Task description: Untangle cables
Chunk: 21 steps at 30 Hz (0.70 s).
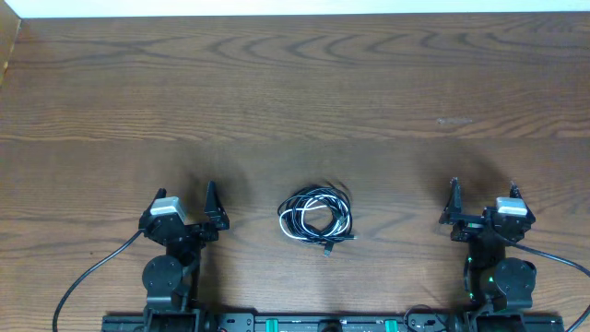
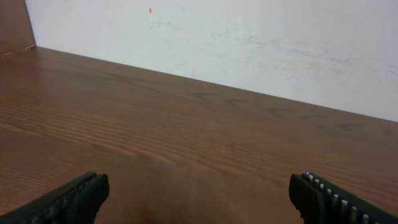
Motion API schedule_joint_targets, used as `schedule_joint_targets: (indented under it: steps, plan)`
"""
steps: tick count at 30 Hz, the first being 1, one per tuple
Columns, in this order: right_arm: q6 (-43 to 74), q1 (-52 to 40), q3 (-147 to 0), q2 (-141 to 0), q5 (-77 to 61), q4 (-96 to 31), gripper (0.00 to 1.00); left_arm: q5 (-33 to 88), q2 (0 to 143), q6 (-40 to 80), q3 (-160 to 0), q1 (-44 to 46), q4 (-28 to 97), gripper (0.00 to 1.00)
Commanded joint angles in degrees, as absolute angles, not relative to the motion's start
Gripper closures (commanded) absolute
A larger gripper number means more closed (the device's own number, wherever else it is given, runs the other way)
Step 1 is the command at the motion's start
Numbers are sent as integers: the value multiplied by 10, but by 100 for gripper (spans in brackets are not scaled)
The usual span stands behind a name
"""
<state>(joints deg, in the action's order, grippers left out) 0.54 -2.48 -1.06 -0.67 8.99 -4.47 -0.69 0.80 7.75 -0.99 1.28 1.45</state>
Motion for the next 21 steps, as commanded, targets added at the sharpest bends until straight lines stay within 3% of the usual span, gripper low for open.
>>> schedule_joint_targets:
  steps: [1, 21]
  plan:
    - [-3, -22, -9, -5, 93, -45, 1, -15, 6, 80, -3, 10, 42, 2]
    - [-3, -22, -9, -5, 93, -45, 1, -15, 6, 80, -3, 10, 42, 2]
